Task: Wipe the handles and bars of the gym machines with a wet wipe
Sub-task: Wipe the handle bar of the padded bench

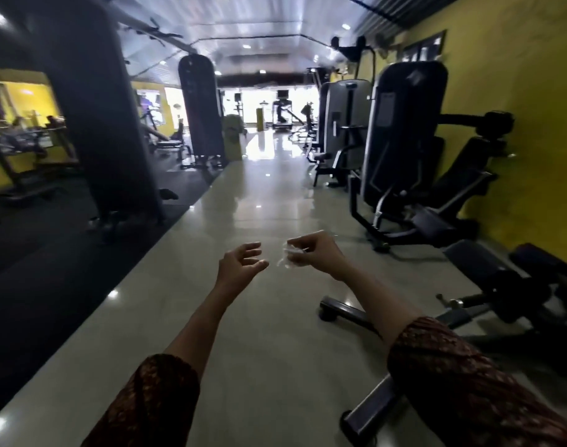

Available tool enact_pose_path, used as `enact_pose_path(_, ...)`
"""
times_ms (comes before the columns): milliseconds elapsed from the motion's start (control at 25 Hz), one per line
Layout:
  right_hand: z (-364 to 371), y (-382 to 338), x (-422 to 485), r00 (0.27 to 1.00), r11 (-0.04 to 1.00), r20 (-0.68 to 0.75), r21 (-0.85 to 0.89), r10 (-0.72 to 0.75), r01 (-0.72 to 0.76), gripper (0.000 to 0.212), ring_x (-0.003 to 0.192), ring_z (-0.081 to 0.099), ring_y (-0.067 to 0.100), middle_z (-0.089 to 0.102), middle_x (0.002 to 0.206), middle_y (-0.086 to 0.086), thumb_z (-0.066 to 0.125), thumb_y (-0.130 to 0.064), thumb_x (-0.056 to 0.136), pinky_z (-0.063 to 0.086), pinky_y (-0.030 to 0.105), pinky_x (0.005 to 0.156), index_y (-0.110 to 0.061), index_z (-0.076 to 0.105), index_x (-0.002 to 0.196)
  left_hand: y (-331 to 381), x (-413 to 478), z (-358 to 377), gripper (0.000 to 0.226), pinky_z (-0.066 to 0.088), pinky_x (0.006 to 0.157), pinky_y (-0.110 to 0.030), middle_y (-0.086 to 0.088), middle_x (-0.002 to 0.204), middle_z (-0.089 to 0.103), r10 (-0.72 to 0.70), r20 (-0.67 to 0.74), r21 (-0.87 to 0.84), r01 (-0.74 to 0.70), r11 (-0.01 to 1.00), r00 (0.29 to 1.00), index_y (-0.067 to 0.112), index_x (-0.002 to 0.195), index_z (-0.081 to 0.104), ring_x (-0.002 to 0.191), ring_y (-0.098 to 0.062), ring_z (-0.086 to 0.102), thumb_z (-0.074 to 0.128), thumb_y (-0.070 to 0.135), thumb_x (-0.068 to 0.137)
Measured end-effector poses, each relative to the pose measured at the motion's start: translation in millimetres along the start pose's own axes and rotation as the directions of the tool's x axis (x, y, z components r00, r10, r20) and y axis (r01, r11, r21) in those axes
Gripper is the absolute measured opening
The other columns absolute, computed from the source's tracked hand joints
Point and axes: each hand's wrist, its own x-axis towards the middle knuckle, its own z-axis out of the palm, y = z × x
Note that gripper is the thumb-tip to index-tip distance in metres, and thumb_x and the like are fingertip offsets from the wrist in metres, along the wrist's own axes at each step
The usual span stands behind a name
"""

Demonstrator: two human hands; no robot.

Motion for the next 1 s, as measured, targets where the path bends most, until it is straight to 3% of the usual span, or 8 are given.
enact_pose_path(120,-30,29,13,0.995,0.997,-0.077,-0.054,0.058,-0.062,0.037,0.080,0.064,0.018,0.069,0.100,0.015,0.075,-0.008,0.076,0.057,0.034,0.079,0.001,0.065,0.110,-10,42,45,0.043,0.051,0.069,-0.011,-0.016,0.109,0.065,0.011,0.118,0.001,-0.011,1.000,0.993,0.006,0.115,0.061,0.080,-0.013,0.064,0.073,0.000,0.075)
enact_pose_path(320,-92,79,26,0.951,0.971,-0.238,-0.090,0.196,-0.223,0.039,0.070,0.058,0.006,0.065,0.093,0.011,0.073,-0.006,0.077,0.054,0.022,0.070,0.003,0.062,0.114,-19,120,132,0.041,0.051,0.082,-0.031,-0.016,0.109,0.065,0.076,0.310,-0.078,-0.054,0.995,0.948,0.006,0.114,0.062,0.091,-0.022,0.065,0.073,0.003,0.075)
enact_pose_path(520,-139,114,66,0.866,0.940,-0.416,-0.067,0.280,-0.336,0.038,0.062,0.059,-0.004,0.063,0.094,0.010,0.071,-0.004,0.078,0.050,0.011,0.059,0.003,0.062,0.115,-16,196,201,0.042,0.053,0.070,-0.015,-0.019,0.111,0.063,0.163,0.477,-0.142,-0.107,0.984,0.863,0.001,0.116,0.059,0.090,-0.021,0.062,0.072,0.000,0.076)
enact_pose_path(680,-150,128,119,0.820,0.931,-0.488,-0.042,0.298,-0.364,0.038,0.068,0.058,0.005,0.064,0.097,0.013,0.070,-0.004,0.080,0.050,0.010,0.055,0.003,0.061,0.115,-21,263,223,0.042,0.051,0.069,-0.012,-0.018,0.110,0.063,0.200,0.535,-0.173,-0.125,0.977,0.821,0.002,0.116,0.059,0.089,-0.019,0.061,0.071,0.001,0.076)
enact_pose_path(1000,-166,194,217,0.777,0.912,-0.515,0.020,0.361,-0.411,0.036,0.071,0.059,0.007,0.064,0.104,0.022,0.068,-0.001,0.081,0.052,0.012,0.057,0.005,0.060,0.115,-68,377,263,0.037,0.053,0.083,-0.030,-0.012,0.105,0.065,0.166,0.601,-0.147,-0.096,0.984,0.782,0.010,0.110,0.063,0.088,-0.019,0.064,0.074,0.005,0.075)
